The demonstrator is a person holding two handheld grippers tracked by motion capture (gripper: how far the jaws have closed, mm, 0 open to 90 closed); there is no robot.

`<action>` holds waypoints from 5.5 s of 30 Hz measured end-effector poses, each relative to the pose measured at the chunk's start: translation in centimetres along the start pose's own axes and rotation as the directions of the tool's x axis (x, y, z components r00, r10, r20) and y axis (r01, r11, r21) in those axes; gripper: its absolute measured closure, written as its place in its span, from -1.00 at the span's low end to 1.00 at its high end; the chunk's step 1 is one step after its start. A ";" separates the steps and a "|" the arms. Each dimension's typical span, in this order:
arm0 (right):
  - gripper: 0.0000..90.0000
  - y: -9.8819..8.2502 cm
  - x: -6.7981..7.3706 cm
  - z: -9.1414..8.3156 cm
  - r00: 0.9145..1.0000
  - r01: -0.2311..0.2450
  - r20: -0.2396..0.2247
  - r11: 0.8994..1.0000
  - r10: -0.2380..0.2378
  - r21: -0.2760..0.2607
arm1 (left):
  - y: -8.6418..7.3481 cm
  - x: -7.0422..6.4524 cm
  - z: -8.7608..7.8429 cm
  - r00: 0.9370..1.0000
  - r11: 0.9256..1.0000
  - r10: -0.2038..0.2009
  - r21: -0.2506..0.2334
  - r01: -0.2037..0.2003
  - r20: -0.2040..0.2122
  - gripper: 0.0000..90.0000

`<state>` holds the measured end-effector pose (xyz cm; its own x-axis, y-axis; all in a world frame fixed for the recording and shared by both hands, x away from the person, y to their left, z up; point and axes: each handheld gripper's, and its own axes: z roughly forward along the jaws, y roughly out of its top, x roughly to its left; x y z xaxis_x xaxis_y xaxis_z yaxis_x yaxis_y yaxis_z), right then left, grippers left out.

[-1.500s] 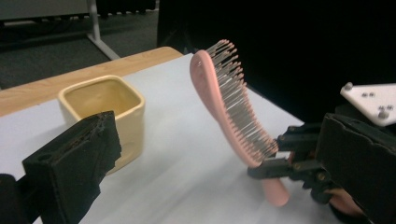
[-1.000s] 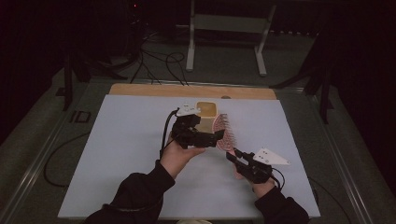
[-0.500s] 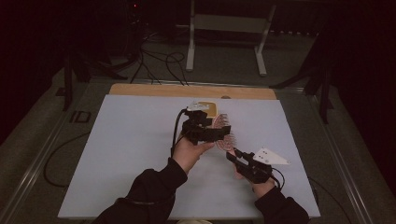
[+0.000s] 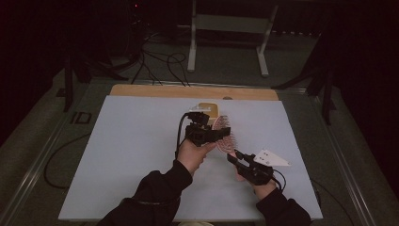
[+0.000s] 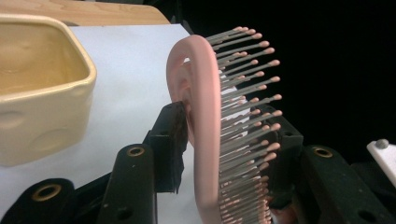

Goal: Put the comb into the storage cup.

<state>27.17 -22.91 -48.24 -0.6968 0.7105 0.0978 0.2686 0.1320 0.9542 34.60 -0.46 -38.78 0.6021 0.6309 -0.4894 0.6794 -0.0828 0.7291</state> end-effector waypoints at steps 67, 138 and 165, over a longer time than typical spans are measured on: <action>-0.79 -1.2 0.4 -1.3 0.993 0.010 -0.116 0.990 0.006 0.139 | 2.9 0.4 -5.9 0.971 0.968 0.233 -0.088 -0.236 -0.043 0.46; -0.78 -1.7 0.4 -3.1 0.992 0.027 -0.128 0.992 -0.012 0.121 | 12.6 3.9 -7.3 0.963 0.945 0.204 -0.221 -0.241 -0.178 0.46; -0.78 -1.8 0.2 -3.1 0.992 0.024 -0.124 0.993 -0.010 0.114 | 14.1 5.8 -5.3 0.955 0.929 0.184 -0.277 -0.246 -0.232 0.46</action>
<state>24.45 -25.14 -49.03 -0.7766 0.6179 0.1227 0.3255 0.2269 0.9179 45.44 6.11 -28.76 0.6027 0.7665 -0.2220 0.3667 -0.0190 0.9301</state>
